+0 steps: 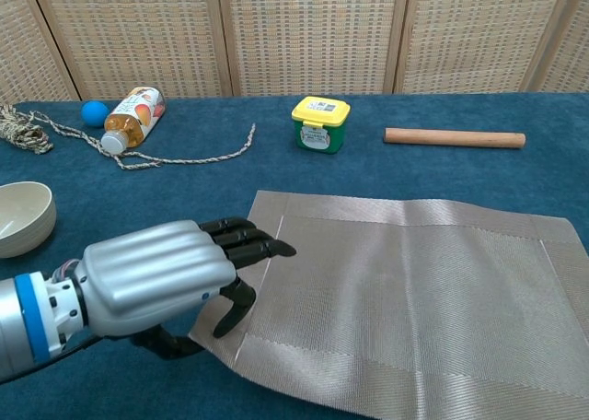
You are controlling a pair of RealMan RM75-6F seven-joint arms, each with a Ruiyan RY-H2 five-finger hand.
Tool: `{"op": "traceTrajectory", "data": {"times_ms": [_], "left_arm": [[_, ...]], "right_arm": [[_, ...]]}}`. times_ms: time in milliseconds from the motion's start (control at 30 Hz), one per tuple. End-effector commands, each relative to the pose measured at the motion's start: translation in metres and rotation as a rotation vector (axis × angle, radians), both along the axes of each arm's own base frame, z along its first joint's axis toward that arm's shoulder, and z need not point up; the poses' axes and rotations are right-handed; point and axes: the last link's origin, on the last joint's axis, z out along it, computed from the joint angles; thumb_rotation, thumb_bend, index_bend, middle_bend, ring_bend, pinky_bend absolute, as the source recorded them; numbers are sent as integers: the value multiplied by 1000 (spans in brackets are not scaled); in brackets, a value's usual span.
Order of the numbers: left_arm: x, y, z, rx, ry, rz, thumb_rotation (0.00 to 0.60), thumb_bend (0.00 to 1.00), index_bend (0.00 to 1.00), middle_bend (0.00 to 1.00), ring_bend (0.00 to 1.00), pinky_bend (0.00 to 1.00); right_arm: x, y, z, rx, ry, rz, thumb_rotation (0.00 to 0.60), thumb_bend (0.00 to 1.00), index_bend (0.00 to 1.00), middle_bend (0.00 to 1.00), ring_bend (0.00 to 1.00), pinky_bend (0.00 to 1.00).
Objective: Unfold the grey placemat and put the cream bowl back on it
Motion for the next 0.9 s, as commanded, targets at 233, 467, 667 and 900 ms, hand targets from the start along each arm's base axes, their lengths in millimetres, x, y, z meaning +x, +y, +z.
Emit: {"op": "traceTrajectory", "data": {"times_ms": [233,467,667,900], "left_arm": [[-3,-25,-1,-81,6,-35,600,530,675,0,0,0],[-2,-37,-6,-115,16,-55,600,529,677,0,0,0],[-2,-42,-7,-128,18,-59,600,528,671,0,0,0],[-6,-44,-3,-134,16,-48,600,218,374,0,0,0]], "right_arm": [[2,1,-2,1,4,1,600,262,72,0,0,0],[1,1,-1,-3,6,-1,600,261,72,0,0,0],[1,1,-1,-1,8,-2,600,262,72,0,0,0],[1,1,-2,3,8,-3,600,262,72,0,0,0]]}}
